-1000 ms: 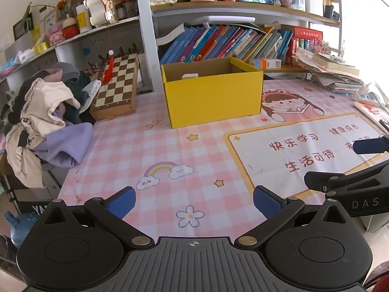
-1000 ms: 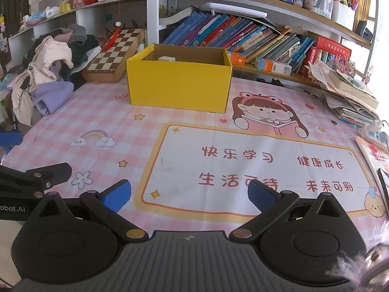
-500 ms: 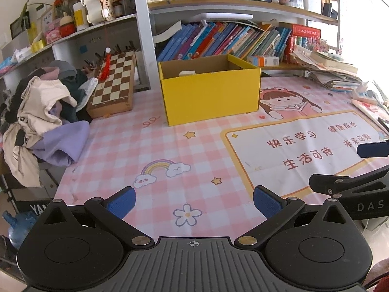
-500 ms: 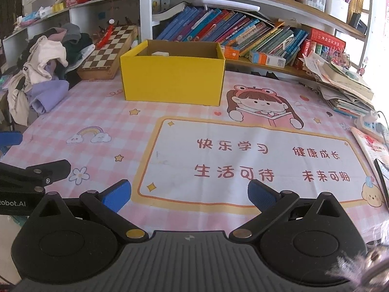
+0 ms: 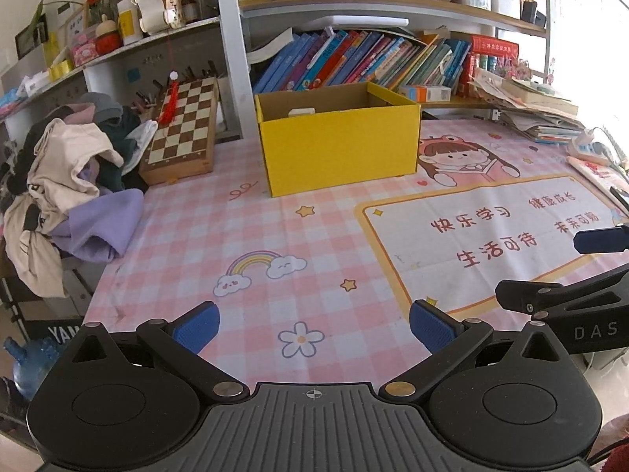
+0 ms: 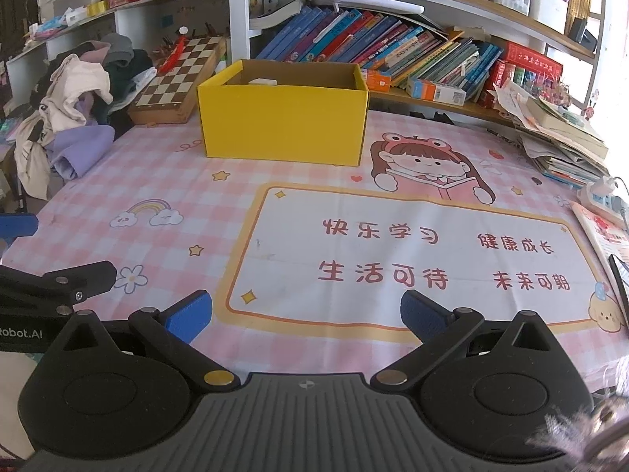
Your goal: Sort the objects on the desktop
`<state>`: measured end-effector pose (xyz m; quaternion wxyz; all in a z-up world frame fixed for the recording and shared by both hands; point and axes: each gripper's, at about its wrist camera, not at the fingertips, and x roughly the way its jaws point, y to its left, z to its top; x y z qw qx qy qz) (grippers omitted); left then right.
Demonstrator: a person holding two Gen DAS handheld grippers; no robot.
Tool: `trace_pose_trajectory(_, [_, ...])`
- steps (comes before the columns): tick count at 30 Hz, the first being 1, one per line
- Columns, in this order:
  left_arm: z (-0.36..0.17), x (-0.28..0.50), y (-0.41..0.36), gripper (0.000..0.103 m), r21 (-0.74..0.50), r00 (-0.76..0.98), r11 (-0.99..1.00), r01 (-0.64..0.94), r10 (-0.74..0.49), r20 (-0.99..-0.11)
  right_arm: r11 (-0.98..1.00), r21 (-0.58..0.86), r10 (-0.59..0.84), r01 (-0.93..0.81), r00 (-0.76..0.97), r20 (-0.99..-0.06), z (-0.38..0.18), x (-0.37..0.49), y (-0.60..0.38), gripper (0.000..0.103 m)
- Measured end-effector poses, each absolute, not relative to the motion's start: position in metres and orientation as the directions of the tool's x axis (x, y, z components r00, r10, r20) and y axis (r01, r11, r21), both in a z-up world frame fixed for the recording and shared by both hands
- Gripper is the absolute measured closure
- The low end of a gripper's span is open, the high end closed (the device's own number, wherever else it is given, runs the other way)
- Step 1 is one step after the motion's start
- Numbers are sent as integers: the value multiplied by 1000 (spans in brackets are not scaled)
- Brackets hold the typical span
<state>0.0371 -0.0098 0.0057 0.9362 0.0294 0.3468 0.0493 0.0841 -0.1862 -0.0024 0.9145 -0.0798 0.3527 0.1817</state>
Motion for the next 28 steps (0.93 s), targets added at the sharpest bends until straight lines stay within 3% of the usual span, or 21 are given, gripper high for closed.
trace_pose_trajectory(28, [2, 39, -5, 0, 57, 748, 996, -72, 92, -657, 920, -23, 271, -392, 675, -686, -4, 81, -183, 0])
